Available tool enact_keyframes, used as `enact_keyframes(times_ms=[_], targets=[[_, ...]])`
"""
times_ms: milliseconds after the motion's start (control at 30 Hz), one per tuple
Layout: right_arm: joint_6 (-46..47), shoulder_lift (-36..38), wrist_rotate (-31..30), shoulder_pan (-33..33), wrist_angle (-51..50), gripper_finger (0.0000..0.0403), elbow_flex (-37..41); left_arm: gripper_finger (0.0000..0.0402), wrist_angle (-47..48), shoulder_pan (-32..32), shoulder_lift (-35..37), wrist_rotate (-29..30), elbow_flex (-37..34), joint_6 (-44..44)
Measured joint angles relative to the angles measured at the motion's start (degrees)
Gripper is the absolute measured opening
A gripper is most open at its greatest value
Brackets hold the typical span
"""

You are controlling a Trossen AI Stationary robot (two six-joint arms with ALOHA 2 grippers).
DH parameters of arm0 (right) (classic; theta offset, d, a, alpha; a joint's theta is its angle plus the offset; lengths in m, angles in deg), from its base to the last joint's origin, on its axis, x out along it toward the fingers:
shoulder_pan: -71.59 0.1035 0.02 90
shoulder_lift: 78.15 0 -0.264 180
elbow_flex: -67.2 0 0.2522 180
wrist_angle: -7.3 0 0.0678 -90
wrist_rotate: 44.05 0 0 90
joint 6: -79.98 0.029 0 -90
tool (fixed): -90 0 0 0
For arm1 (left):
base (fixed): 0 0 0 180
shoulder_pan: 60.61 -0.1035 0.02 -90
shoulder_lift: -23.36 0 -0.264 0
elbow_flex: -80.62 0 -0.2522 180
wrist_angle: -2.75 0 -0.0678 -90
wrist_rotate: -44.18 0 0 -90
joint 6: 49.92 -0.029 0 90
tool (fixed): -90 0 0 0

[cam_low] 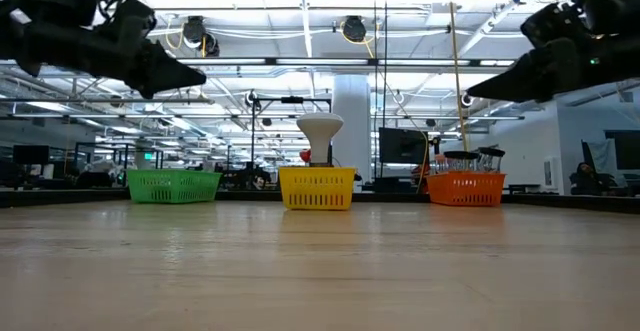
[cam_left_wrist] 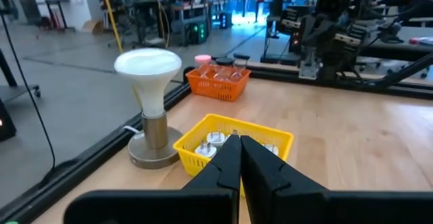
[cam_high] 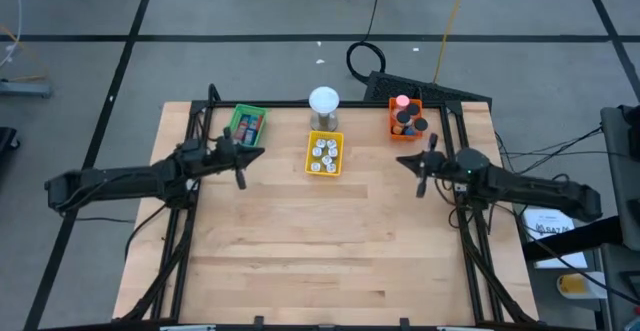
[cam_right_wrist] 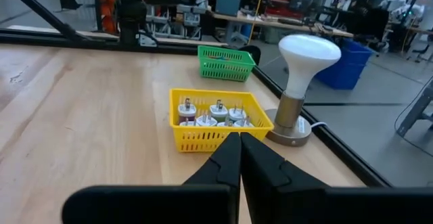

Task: Pick & Place Office items
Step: Return to Home Position

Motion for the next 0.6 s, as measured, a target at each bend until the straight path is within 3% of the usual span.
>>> enact_keyframes(times_ms=[333,600], targets=[[-0.3,18.7,-2.1,0.0,-11.1,0.0,2.9,0.0005,0.0,1.1,12.8,-2.4,-5.3,-1.6],[-0.3,18.5,-3.2,0.2,-12.2,0.0,2.6,0.0005,2.3,1.3,23.5,-3.5,-8.2,0.0]])
